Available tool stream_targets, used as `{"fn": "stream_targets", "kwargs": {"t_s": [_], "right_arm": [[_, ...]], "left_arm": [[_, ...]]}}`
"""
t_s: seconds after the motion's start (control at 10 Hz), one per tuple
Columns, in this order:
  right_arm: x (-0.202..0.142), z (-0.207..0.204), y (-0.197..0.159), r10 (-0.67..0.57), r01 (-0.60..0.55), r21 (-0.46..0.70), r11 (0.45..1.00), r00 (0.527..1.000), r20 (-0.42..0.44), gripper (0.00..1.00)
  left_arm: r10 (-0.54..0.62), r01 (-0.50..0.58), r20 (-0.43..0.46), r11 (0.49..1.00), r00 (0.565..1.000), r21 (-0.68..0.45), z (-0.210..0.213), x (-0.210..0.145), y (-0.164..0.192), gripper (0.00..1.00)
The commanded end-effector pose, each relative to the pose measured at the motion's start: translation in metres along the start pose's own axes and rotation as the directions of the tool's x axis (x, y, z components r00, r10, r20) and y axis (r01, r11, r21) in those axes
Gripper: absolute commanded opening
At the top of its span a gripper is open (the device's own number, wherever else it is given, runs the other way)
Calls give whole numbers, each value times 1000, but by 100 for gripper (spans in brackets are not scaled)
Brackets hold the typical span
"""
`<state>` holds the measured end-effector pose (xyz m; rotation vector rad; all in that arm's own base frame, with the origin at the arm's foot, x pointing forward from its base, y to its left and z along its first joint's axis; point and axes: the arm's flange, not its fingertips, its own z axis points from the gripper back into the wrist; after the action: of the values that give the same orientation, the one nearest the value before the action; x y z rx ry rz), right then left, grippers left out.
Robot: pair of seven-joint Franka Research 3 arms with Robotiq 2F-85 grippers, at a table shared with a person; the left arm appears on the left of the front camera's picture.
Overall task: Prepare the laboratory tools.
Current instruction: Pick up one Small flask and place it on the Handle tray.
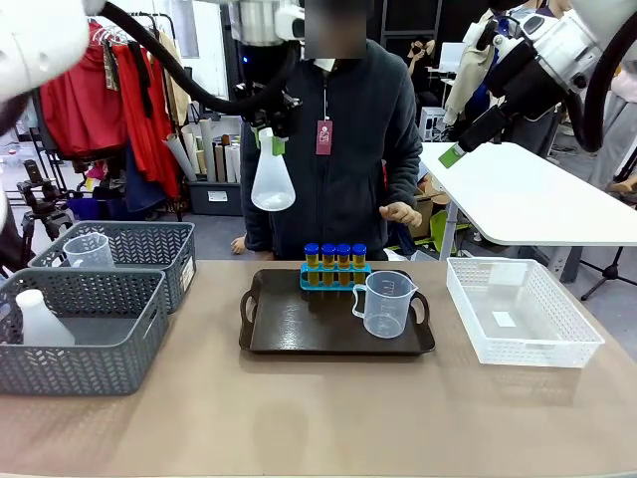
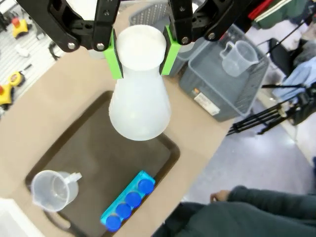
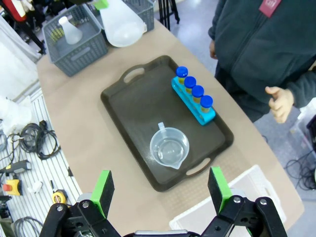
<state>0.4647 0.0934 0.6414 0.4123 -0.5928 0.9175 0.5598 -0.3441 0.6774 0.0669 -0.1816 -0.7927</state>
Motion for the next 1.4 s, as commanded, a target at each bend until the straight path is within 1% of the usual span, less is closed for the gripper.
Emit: {"fn": "stream_targets", "kwargs": {"t_s": [0.0,0.2,0.4,0.5,0.8,0.9,1.0,1.3], "right_arm": [[0,2,0,2,-2,6,1000,1000,6,100],[0,2,0,2,-2,6,1000,1000,6,100],[0,2,0,2,-2,6,1000,1000,6,100],[0,2,0,2,-2,6,1000,1000,6,100],[0,2,0,2,-2,6,1000,1000,6,100],[0,2,0,2,-2,6,1000,1000,6,100],[0,2,0,2,-2,6,1000,1000,6,100],[0,2,0,2,-2,6,1000,1000,6,100]], "left_arm": [[-86,86,10,996,996,-18,-1,34,9,0],[-128,127,-12,990,992,-56,-37,51,7,0],[-150,148,-16,986,989,-78,-75,59,6,0],[-162,158,-38,983,986,-96,-90,61,3,0],[-202,191,-84,974,976,-124,-132,63,-20,0],[-202,193,-70,974,977,-121,-132,63,-23,0],[-174,164,-82,980,981,-116,-139,55,-19,0],[-174,164,-82,980,981,-116,-139,55,-19,0]]}}
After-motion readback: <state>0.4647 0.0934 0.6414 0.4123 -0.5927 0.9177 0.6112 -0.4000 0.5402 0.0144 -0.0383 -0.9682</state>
